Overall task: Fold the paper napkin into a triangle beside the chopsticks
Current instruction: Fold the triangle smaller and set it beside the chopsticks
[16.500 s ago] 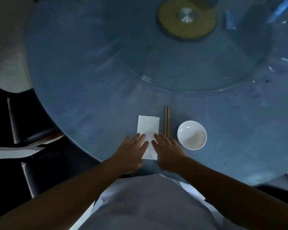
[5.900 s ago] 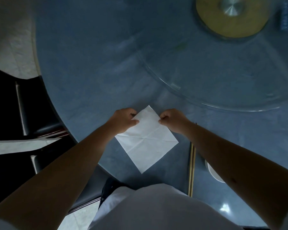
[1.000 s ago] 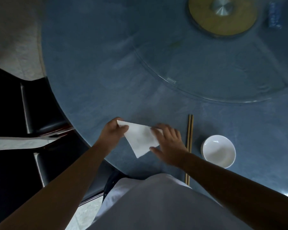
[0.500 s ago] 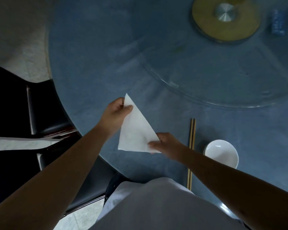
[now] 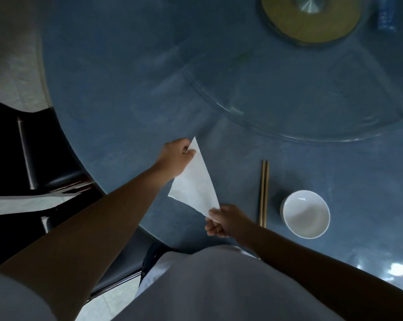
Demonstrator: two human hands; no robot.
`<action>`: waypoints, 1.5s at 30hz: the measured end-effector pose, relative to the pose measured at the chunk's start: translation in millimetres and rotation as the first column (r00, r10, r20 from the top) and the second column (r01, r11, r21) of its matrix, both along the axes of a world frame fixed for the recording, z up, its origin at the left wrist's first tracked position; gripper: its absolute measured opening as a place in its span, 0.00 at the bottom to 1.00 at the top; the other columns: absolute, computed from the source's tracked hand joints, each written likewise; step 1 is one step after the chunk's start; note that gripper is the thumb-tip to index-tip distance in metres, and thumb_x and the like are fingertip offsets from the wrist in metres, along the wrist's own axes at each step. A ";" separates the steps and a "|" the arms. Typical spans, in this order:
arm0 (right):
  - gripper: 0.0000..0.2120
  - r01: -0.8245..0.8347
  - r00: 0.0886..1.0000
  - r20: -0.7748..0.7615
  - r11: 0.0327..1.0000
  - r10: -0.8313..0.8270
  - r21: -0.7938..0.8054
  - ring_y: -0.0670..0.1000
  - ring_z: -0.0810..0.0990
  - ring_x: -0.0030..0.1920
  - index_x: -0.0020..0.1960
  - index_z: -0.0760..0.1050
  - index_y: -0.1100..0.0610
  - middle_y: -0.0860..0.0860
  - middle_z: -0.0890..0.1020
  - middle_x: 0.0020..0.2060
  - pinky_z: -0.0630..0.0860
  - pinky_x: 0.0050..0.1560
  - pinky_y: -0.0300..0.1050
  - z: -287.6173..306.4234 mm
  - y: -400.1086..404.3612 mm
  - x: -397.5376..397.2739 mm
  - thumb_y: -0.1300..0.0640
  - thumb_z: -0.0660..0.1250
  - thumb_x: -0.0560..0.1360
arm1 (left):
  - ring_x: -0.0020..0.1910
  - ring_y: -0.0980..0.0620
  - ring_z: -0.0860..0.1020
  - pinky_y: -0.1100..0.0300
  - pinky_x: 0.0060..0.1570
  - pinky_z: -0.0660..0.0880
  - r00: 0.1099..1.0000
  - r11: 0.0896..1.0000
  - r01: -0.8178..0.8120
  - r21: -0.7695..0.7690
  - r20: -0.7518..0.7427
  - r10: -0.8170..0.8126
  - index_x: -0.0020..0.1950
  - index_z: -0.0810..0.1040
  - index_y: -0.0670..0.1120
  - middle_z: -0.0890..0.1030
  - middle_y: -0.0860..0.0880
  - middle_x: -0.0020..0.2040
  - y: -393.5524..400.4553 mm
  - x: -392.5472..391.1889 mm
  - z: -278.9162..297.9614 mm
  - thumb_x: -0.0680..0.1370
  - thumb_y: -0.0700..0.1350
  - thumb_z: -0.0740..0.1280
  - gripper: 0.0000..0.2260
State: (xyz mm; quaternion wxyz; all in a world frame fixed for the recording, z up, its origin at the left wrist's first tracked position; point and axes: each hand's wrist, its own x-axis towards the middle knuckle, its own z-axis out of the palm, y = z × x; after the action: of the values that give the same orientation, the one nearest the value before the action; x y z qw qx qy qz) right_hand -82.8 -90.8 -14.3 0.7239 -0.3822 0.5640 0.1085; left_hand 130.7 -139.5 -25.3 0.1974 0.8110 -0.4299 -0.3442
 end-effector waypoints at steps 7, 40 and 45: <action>0.14 0.046 0.995 -0.088 0.999 -0.045 0.008 0.51 0.79 0.26 0.42 0.73 0.59 0.55 0.80 0.30 0.70 0.29 0.38 0.3 -3.9 4.3 0.50 0.60 0.79 | 0.62 0.41 0.74 0.53 0.63 0.68 0.983 0.973 0.146 -0.179 0.133 -0.123 0.65 0.73 0.40 0.76 0.39 0.63 26.1 0.7 4.0 0.74 0.41 0.69 0.20; 0.34 -0.569 0.789 -0.398 0.310 0.468 -0.762 0.55 0.73 0.60 0.72 0.60 0.49 0.51 0.70 0.65 0.75 0.56 0.51 -9.8 -1.8 -28.7 0.57 0.70 0.70 | 0.49 0.43 0.79 0.51 0.50 0.69 0.852 0.869 0.491 -0.065 0.243 -0.463 0.47 0.81 0.45 0.83 0.47 0.45 127.3 -30.8 6.8 0.69 0.42 0.66 0.09; 0.22 -0.508 0.737 -0.436 -0.003 0.517 -0.862 0.60 0.78 0.52 0.58 0.78 0.52 0.55 0.79 0.56 0.78 0.49 0.56 -4.7 -8.4 -3.5 0.57 0.74 0.65 | 0.47 0.43 0.78 0.51 0.50 0.71 0.874 0.884 0.461 -0.074 0.210 -0.439 0.50 0.81 0.44 0.82 0.43 0.43 119.1 -24.1 11.7 0.73 0.41 0.67 0.07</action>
State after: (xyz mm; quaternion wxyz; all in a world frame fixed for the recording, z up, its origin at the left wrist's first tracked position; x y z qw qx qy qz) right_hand -86.3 -99.3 -19.0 0.2414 -0.9151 0.3230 -0.0053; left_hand 106.6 -20.3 -13.6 0.1194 0.7037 -0.6436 -0.2762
